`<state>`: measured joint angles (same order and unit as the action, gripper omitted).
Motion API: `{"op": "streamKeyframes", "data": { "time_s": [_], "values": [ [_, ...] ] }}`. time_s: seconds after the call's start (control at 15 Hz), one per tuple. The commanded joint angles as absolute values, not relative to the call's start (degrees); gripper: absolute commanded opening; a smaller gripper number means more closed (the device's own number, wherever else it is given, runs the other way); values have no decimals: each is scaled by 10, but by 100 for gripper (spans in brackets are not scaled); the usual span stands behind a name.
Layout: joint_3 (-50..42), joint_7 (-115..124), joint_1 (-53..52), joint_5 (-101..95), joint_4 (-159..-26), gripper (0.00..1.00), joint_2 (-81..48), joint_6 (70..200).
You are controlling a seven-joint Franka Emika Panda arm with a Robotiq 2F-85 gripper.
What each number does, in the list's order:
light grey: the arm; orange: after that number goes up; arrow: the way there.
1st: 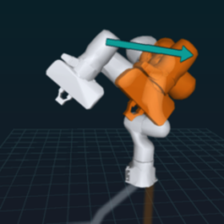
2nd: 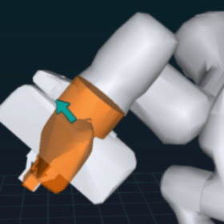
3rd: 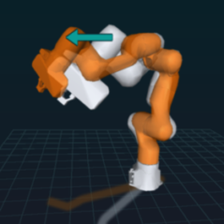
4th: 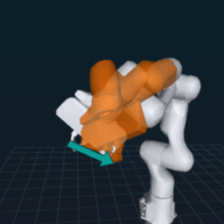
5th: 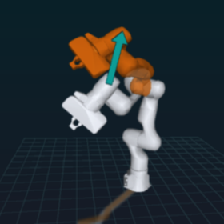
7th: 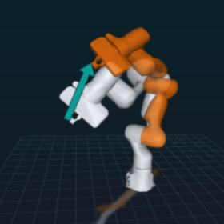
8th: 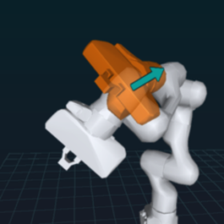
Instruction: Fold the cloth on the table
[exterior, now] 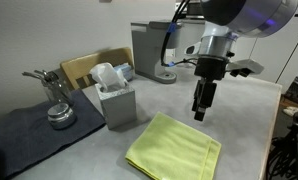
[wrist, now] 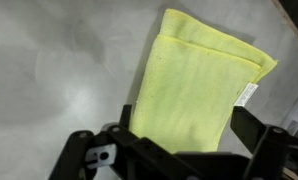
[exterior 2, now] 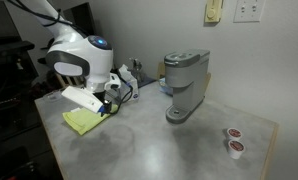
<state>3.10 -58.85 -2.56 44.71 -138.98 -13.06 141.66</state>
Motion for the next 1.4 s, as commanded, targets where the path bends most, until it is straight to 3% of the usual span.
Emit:
{"op": "streamKeyframes", "data": {
  "time_s": [0.0,0.67,1.33],
  "values": [
    [45,-585,-11,442,-1390,100,-130,1417],
    [50,-543,-19,529,-1340,100,-243,1594],
    [40,-418,-56,488,-1300,100,-229,1567]
  ]
}}
